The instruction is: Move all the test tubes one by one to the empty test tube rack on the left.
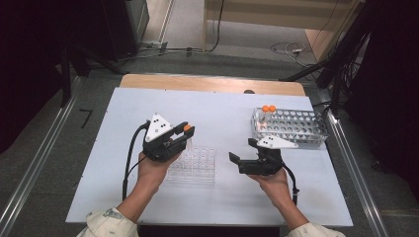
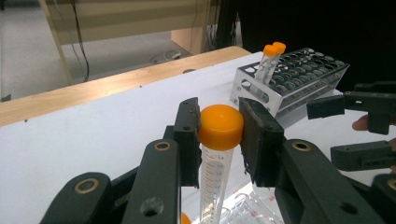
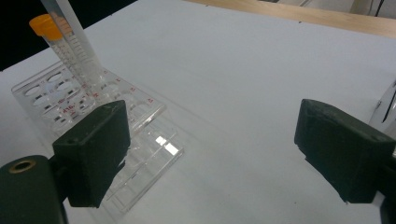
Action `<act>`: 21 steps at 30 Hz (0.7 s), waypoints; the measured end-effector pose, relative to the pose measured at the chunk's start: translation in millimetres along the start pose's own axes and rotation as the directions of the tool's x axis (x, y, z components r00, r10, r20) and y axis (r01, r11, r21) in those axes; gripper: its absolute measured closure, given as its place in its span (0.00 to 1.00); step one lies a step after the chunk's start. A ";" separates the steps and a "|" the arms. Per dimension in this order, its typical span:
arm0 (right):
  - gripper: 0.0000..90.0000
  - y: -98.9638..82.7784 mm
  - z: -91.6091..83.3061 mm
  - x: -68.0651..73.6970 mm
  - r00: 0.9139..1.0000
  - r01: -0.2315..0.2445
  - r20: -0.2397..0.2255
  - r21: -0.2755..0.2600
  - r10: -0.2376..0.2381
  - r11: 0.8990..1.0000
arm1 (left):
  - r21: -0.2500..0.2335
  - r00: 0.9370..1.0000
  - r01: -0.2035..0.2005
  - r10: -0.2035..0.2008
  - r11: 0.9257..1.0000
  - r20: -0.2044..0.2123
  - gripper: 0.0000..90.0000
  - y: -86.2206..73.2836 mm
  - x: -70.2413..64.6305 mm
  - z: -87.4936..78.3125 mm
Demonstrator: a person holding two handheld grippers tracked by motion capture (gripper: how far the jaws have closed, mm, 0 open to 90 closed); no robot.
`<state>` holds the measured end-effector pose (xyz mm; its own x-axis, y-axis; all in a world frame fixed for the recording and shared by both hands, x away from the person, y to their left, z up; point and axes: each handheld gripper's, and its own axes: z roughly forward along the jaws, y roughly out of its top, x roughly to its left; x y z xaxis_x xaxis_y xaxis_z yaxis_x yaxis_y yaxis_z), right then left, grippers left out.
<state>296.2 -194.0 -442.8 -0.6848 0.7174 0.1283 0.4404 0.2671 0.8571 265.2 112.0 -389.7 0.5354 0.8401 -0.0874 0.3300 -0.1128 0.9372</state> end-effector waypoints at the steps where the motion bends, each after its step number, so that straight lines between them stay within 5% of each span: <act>1: 0.11 0.0 0.0 -0.3 1.000 0.000 -0.001 -0.001 0.000 1.000 | 0.002 1.000 -0.002 0.002 1.000 -0.003 0.78 -1.2 0.8 -0.3; 21: 0.12 0.2 1.2 1.0 1.000 -0.003 -0.012 0.007 0.003 1.000 | 0.080 0.998 -0.043 0.046 0.996 -0.036 0.77 -26.8 -3.3 7.4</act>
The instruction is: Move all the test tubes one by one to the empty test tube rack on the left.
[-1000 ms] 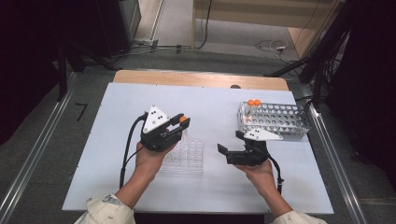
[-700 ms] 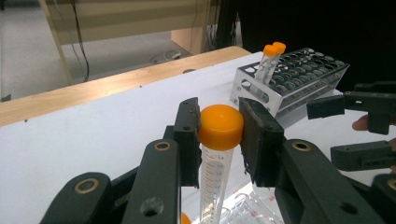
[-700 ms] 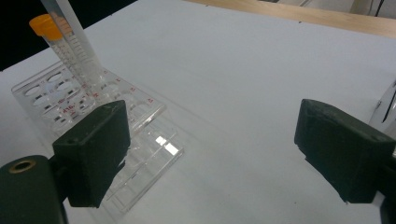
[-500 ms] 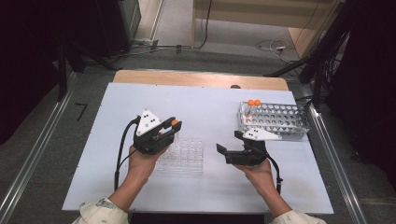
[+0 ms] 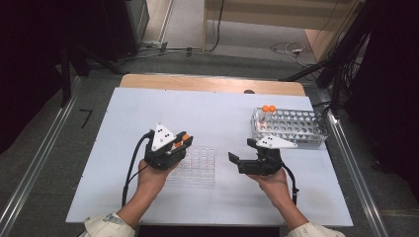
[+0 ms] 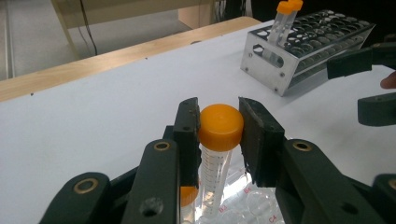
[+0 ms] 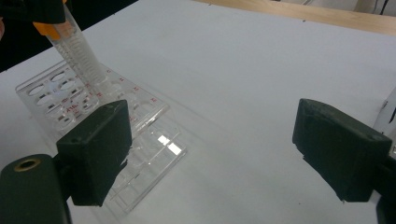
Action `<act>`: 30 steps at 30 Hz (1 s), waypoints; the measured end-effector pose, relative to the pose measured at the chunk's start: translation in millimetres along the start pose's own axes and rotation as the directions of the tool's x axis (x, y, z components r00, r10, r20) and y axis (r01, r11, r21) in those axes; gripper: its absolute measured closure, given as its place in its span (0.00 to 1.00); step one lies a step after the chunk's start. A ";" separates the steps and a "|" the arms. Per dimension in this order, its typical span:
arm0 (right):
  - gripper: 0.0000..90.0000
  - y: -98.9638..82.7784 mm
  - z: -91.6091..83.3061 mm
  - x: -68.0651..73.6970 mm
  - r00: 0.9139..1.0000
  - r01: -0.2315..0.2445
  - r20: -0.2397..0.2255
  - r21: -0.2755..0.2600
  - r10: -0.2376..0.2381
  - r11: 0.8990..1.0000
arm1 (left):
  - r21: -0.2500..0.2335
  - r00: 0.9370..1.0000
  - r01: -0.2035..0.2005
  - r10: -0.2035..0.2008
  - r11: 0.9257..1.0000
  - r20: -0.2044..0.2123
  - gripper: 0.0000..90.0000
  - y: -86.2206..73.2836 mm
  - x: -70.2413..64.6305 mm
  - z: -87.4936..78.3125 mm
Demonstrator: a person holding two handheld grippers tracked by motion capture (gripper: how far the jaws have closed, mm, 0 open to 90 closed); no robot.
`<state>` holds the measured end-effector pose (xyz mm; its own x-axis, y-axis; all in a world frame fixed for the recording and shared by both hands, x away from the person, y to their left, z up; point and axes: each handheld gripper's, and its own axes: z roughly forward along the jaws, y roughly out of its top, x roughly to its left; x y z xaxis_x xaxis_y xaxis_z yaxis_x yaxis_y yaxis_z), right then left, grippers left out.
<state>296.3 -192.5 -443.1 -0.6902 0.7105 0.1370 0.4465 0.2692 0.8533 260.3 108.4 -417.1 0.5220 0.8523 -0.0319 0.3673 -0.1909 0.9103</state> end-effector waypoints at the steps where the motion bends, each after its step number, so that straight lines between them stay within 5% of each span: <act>1: 0.12 0.0 0.1 0.0 1.000 0.000 -0.001 0.001 0.000 1.000 | 0.004 1.000 -0.002 0.002 1.000 -0.003 0.77 -0.8 0.0 0.2; 11: 0.12 -0.3 0.7 0.9 1.000 0.002 -0.003 0.003 -0.002 1.000 | 0.009 1.000 0.001 -0.001 1.000 -0.002 0.73 -2.4 0.6 0.8; 23: 0.12 0.7 -2.9 -3.4 1.000 -0.003 0.027 -0.020 0.003 1.000 | -0.053 0.999 0.026 -0.023 0.998 0.045 0.31 2.1 -7.7 -2.7; 30: 0.13 2.5 -6.2 -18.2 0.995 -0.023 0.100 -0.039 0.026 0.999 | -0.070 0.997 0.008 -0.003 0.998 0.079 0.29 -4.3 -23.0 -3.5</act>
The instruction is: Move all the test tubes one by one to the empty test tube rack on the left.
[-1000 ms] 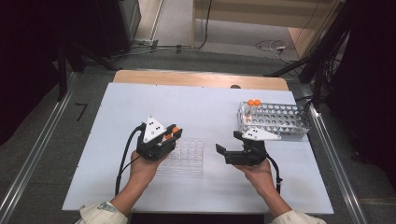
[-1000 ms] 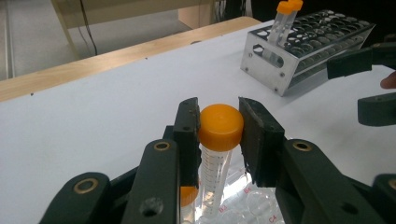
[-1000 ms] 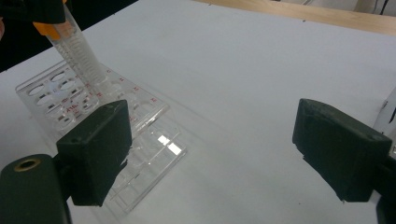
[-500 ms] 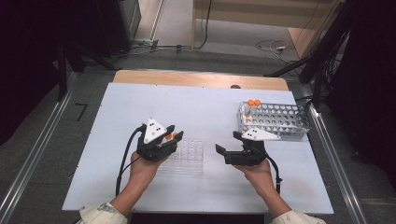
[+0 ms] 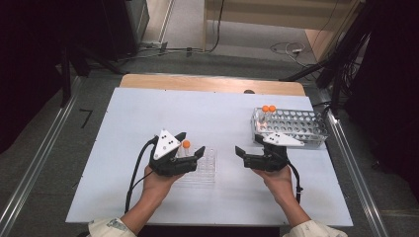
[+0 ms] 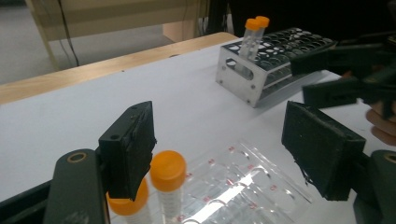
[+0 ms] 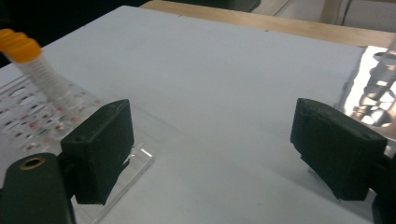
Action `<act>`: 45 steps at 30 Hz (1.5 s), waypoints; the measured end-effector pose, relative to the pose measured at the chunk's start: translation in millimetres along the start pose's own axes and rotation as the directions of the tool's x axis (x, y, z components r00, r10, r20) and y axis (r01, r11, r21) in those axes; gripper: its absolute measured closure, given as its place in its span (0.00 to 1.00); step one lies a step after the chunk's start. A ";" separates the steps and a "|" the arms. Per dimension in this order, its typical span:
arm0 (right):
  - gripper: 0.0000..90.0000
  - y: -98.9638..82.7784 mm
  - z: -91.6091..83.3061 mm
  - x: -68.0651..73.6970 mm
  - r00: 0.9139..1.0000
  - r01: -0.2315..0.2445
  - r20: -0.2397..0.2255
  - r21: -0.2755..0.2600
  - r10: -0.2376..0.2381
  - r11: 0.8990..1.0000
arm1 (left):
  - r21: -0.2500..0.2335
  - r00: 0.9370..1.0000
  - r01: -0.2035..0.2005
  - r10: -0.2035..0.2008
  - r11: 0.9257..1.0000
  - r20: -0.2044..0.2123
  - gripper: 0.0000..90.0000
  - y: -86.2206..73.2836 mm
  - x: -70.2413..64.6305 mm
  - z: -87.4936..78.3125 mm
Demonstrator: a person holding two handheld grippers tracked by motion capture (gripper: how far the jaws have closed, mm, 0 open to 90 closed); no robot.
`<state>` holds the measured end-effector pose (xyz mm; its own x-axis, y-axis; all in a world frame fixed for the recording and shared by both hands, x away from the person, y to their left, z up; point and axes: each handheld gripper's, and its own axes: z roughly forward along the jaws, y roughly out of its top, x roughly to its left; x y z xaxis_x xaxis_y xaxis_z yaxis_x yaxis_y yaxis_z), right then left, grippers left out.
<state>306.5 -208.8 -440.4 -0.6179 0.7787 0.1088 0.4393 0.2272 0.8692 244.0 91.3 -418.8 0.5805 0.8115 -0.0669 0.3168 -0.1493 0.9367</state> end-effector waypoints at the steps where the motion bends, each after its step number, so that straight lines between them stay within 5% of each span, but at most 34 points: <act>1: 0.13 0.1 0.1 -3.1 1.000 -0.006 0.012 -0.001 0.006 1.000 | 0.001 1.000 -0.002 0.002 1.000 0.007 0.29 -1.0 -1.8 0.2; 13: 0.18 8.3 -1.8 -30.7 0.985 -0.041 0.168 -0.040 0.047 0.998 | 0.014 0.999 -0.002 0.002 1.000 0.042 0.27 -4.3 -7.6 2.9; 24: 0.31 12.7 9.4 -63.0 0.938 -0.065 0.334 -0.080 0.088 0.995 | 0.016 0.999 -0.001 0.000 1.000 0.053 0.27 -5.0 -7.8 2.6; 33: 0.56 17.6 24.5 -78.7 0.921 -0.065 0.380 -0.068 0.086 0.996 | 0.018 0.999 0.000 -0.001 1.000 0.054 0.28 -5.0 -6.1 2.3; 45: 0.68 22.5 37.5 -84.7 0.906 -0.075 0.413 -0.056 0.091 0.996 | 0.019 0.998 0.002 -0.003 1.000 0.056 0.29 -4.8 -4.8 1.7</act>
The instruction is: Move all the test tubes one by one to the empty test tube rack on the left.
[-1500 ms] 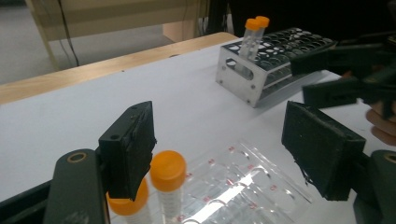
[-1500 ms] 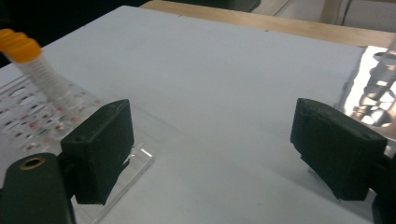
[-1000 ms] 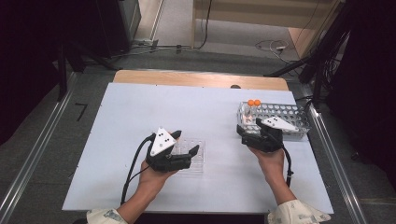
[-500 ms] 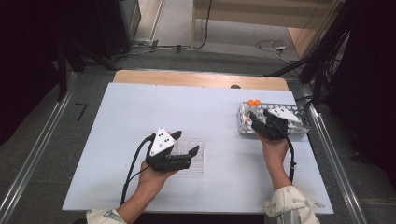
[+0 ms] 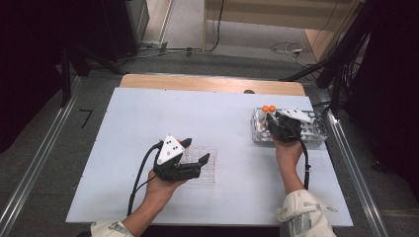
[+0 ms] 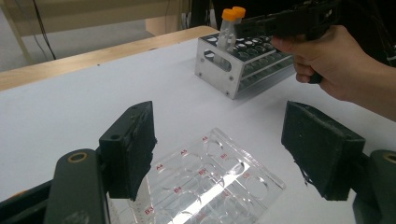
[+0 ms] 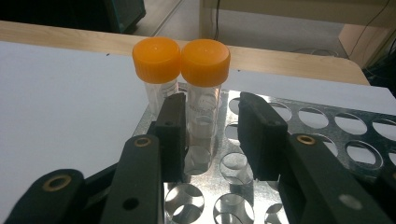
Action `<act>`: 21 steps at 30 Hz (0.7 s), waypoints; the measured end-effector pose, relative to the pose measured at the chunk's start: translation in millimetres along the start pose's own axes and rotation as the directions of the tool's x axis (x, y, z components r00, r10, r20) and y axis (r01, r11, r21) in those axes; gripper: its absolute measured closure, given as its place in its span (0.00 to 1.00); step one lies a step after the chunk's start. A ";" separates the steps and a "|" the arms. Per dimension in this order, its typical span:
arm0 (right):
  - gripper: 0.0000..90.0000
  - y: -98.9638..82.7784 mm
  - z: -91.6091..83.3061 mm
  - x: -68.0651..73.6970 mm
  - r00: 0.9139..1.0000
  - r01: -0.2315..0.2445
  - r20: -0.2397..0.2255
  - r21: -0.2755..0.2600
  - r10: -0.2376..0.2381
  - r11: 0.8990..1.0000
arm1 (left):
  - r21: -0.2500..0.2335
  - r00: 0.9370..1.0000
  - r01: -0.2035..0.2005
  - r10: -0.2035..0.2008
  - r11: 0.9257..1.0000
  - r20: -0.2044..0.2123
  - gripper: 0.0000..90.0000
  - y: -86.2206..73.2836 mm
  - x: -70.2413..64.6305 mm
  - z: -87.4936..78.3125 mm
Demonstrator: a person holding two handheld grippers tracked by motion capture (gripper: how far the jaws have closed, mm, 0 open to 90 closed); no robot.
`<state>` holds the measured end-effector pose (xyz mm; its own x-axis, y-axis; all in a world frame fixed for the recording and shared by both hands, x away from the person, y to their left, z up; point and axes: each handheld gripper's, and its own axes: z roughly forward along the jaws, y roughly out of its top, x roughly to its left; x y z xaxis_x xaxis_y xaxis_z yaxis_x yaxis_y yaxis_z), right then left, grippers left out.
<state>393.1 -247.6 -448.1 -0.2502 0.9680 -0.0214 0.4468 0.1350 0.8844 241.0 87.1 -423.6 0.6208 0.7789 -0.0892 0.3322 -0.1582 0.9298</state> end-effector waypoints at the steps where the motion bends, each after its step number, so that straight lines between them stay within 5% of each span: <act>1: 0.68 -0.3 1.0 0.2 1.000 -0.003 0.000 0.007 0.003 1.000 | 0.000 1.000 0.001 -0.001 1.000 0.001 0.29 -0.1 0.0 0.2; 21: 0.78 3.3 16.6 4.2 1.000 -0.001 -0.003 0.026 0.001 1.000 | 0.002 1.000 0.005 -0.005 1.000 0.005 0.31 -0.4 1.9 -0.7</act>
<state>407.8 -239.6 -453.0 -0.2523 0.9675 -0.0187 0.4695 0.1393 0.8719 241.6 89.1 -423.9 0.6223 0.7769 -0.0958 0.3372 -0.1555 0.9285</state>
